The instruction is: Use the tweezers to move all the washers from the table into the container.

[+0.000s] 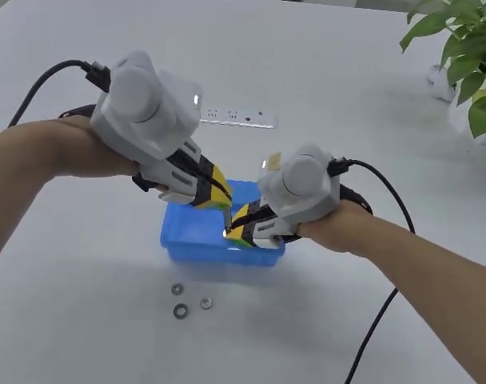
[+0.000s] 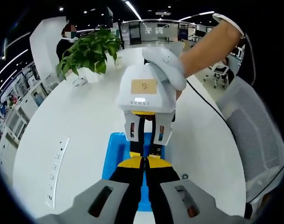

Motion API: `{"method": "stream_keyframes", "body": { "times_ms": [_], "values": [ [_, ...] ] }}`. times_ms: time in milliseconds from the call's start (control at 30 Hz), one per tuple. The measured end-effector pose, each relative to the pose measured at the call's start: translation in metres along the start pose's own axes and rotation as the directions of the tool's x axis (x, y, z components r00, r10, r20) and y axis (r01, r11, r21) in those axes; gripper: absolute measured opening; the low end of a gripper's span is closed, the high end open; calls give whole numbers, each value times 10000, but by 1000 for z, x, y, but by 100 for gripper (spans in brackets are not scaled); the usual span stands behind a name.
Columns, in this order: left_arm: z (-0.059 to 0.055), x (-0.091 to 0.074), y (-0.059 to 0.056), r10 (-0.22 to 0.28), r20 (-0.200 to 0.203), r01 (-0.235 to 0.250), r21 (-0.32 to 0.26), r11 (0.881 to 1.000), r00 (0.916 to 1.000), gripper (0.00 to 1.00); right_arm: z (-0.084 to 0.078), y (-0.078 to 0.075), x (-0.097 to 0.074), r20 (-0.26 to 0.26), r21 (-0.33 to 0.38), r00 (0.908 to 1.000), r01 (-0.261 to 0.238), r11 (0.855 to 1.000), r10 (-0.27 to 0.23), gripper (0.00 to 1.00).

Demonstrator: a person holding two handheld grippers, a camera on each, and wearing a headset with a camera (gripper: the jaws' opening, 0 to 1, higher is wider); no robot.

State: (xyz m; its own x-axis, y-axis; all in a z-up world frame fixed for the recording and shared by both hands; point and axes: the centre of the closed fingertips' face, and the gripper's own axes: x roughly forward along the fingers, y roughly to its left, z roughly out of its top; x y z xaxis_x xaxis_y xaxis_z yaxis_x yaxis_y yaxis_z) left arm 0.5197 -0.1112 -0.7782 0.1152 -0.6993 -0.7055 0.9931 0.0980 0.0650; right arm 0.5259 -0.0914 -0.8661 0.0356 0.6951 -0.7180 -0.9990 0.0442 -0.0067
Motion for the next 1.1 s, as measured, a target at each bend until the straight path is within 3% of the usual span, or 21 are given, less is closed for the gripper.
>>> {"method": "stream_keyframes", "body": {
  "times_ms": [700,1100],
  "values": [
    [1,2,-1,-23,59,22,22,10000,10000,6,-2,-1,-1,-102,-139,9999,32,9999,-33,11],
    [12,-7,-4,39,169,-42,211,9998,9998,5,6,0,-12,53,-243,9997,228,9994,-227,12]
  ]
}}
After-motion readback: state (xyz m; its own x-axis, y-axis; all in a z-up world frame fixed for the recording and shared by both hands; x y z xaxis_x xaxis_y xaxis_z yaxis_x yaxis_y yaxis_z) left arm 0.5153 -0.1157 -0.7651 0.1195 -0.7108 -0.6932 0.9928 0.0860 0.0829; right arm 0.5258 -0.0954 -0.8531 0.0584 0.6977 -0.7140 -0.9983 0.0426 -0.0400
